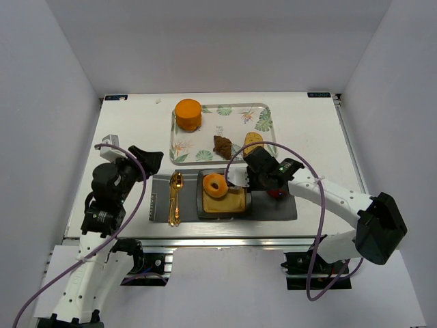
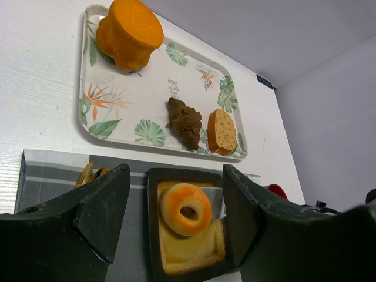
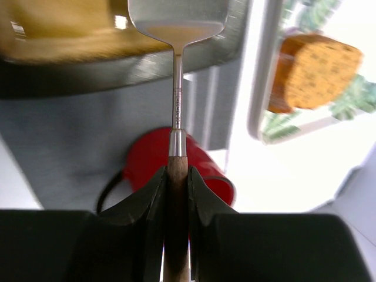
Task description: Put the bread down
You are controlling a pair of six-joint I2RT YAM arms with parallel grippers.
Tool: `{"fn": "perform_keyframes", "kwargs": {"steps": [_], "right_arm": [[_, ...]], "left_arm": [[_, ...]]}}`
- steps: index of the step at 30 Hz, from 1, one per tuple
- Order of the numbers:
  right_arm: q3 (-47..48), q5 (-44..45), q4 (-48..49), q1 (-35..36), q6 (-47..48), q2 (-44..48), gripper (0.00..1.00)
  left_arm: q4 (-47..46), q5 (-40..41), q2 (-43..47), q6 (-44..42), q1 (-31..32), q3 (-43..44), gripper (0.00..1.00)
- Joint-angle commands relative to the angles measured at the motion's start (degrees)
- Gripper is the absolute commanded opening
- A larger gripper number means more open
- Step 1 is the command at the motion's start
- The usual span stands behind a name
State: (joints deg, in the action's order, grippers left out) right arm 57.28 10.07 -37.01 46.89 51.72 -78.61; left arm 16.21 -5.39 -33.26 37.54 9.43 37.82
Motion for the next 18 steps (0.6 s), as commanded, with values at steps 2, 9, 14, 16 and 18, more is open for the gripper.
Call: {"fn": "perform_keyframes", "kwargs": {"steps": [2, 9, 14, 16, 18], "right_arm": [[-0.1, 5.8, 6.2, 0.0, 2.6, 2.8, 0.00], [0.3, 9.5, 10.4, -0.5, 4.1, 3.1, 0.00], [4.5, 8.7, 12.2, -5.8, 0.1, 1.9, 0.00], [7.2, 6.9, 11.7, -11.3, -4.7, 0.0, 0.00], [12.6, 3.5, 10.2, -17.8, -9.2, -2.6, 0.00]], "left_arm": [[-1.2, -0.3, 0.7, 0.3, -0.3, -1.1, 0.73], [-1.1, -0.1, 1.0, 0.2, -0.3, -1.1, 0.74], [-0.9, 0.1, 1.3, 0.0, -0.3, -0.9, 0.74], [-1.0, 0.1, 1.4, 0.1, -0.3, -0.9, 0.74], [-1.2, 0.0, 1.4, 0.0, -0.3, -0.8, 0.74]]}}
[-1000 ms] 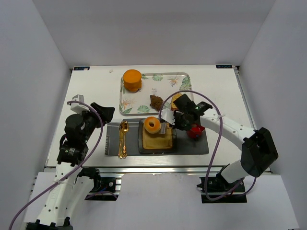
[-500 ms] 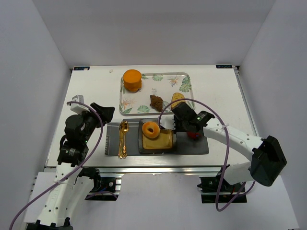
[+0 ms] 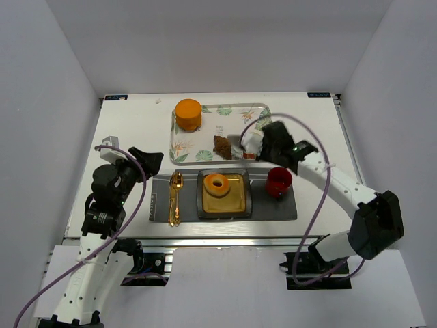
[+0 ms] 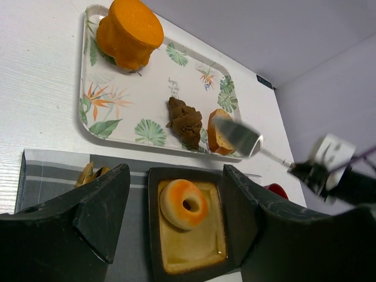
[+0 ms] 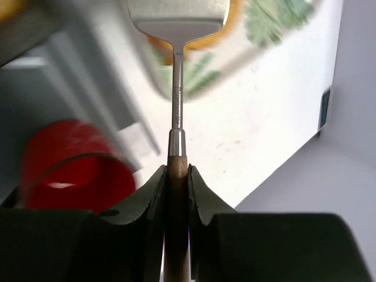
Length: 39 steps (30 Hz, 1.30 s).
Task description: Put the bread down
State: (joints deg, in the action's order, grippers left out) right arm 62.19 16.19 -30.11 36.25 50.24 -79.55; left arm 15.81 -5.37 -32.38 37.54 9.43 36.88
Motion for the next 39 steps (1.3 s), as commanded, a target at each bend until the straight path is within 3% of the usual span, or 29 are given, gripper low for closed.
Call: {"fn": "perform_keyframes", "kwargs": {"steps": [1, 8, 14, 36, 38, 39], "right_arm": [[9.2, -3.8, 2.6, -9.9, -10.3, -2.4, 0.00], [11.4, -12.5, 1.3, -30.0, -29.7, -9.1, 0.00], [6.5, -14.3, 5.8, -41.9, -34.7, -13.4, 0.00], [3.0, -19.3, 10.0, -45.3, -33.6, -20.5, 0.00], [2.8, -20.0, 10.0, -45.5, -33.5, -20.7, 0.08], [2.4, -20.5, 9.9, -45.5, -33.0, -20.7, 0.19]], "left_arm": [[-0.9, -0.2, 0.6, 0.0, -0.3, 0.0, 0.74], [-1.5, -0.6, 0.4, -0.1, -0.3, -0.1, 0.74], [-2.2, -1.1, -0.5, -0.3, -0.3, -0.1, 0.75], [-5.0, -2.5, -4.8, 0.3, -0.3, 0.5, 0.75], [-5.3, -2.7, -5.1, 0.3, -0.3, 0.6, 0.75], [-5.4, -2.9, -5.3, 0.3, -0.3, 0.6, 0.76]]}}
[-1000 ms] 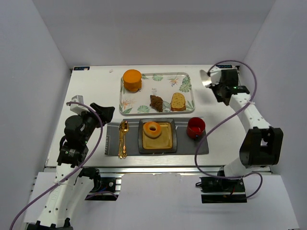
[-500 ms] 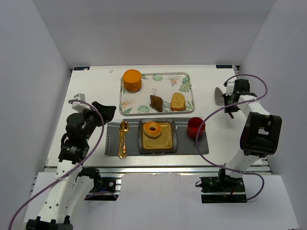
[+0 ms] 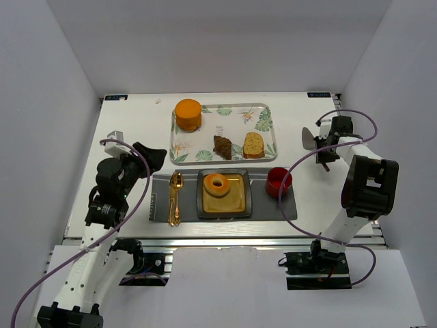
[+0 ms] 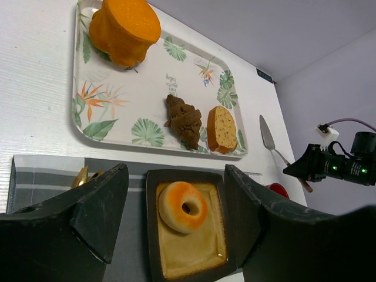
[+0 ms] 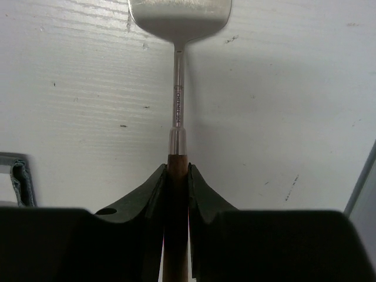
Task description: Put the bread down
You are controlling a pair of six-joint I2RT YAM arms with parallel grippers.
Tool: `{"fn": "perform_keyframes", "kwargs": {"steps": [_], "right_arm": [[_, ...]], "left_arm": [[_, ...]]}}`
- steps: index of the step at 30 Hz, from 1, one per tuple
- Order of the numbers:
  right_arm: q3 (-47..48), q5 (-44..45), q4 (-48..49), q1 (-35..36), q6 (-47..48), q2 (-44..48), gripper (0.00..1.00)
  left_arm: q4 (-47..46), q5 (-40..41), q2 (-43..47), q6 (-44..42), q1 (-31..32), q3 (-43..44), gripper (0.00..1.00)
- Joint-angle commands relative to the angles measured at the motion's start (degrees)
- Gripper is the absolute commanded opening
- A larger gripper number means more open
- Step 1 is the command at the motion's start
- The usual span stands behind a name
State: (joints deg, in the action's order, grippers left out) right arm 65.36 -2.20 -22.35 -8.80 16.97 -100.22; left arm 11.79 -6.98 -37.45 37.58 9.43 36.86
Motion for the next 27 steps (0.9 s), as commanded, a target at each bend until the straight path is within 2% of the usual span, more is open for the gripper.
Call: {"fn": "perform_keyframes", "kwargs": {"steps": [1, 2, 3, 7, 14, 15, 18, 22, 27], "right_arm": [[-1.1, -2.6, 2.2, -0.5, 0.5, -0.2, 0.23], [-1.3, -3.3, 2.2, -0.6, 0.8, -0.1, 0.28], [-1.6, -3.7, 2.2, -0.6, 1.0, -0.2, 0.38], [-1.6, -5.2, 1.7, -1.4, 1.8, 0.1, 0.52], [3.8, -4.9, -2.3, -4.2, 1.4, 2.3, 0.63], [4.6, -3.7, -2.6, -4.2, 0.9, 3.3, 0.71], [9.6, -0.7, -4.9, -4.1, -1.6, 4.2, 0.81], [17.0, -1.2, -7.9, -4.1, -3.0, 4.2, 0.85], [23.5, -10.8, -7.4, -2.5, -3.2, 5.6, 0.85]], "left_arm": [[-1.6, -1.3, -0.3, 0.3, -0.3, 0.6, 0.76], [-1.6, -1.4, -0.4, 0.4, -0.3, 0.6, 0.76], [-1.7, -1.5, -0.5, 0.4, -0.4, 0.6, 0.76], [-1.5, -1.4, -0.3, 0.4, -0.3, 0.5, 0.76], [-0.6, -0.9, 0.5, 0.3, -0.3, 0.7, 0.76], [-0.4, -0.8, 0.7, 0.3, -0.3, 0.8, 0.76], [-0.2, -0.6, 1.1, 0.4, -0.3, 0.5, 0.76], [-0.8, -1.3, 0.4, 0.4, -0.3, 0.3, 0.76], [-1.1, -1.4, -1.3, -0.4, -0.3, 1.9, 0.77]]}}
